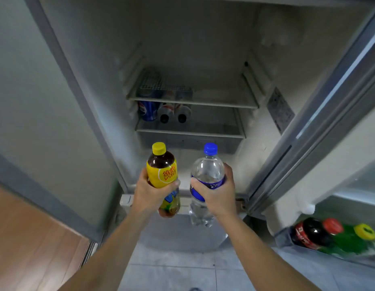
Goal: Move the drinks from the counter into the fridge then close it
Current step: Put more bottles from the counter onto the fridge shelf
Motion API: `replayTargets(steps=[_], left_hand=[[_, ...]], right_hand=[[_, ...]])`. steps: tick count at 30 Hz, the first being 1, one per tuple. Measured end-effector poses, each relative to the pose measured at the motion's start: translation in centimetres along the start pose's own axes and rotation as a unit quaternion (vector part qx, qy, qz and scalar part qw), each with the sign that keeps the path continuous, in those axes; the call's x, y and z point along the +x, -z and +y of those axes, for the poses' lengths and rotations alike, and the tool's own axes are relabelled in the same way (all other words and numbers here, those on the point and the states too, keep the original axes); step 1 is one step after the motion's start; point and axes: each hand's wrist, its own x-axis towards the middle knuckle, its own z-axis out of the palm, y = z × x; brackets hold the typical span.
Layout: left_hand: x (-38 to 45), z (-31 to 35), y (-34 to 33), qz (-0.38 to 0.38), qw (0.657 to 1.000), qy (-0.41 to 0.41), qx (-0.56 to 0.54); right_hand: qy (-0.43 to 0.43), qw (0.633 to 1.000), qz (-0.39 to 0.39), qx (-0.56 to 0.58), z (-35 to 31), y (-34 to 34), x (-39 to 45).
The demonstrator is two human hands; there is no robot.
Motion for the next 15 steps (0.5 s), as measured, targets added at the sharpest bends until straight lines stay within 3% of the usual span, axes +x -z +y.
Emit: replayTargets(steps=[7,15], left_hand=[[6.1,2.1,-2.9,0.000,0.999,-0.004,0.047],[10.8,0.7,-4.0,0.003,0.996,0.060,0.070]], right_hand=[[-0.007,0.997,0.019,-0.070,-0.4,-1.9,7.5],[-0.070,0.994,0.034,-0.081,0.7,-3.5,10.9]])
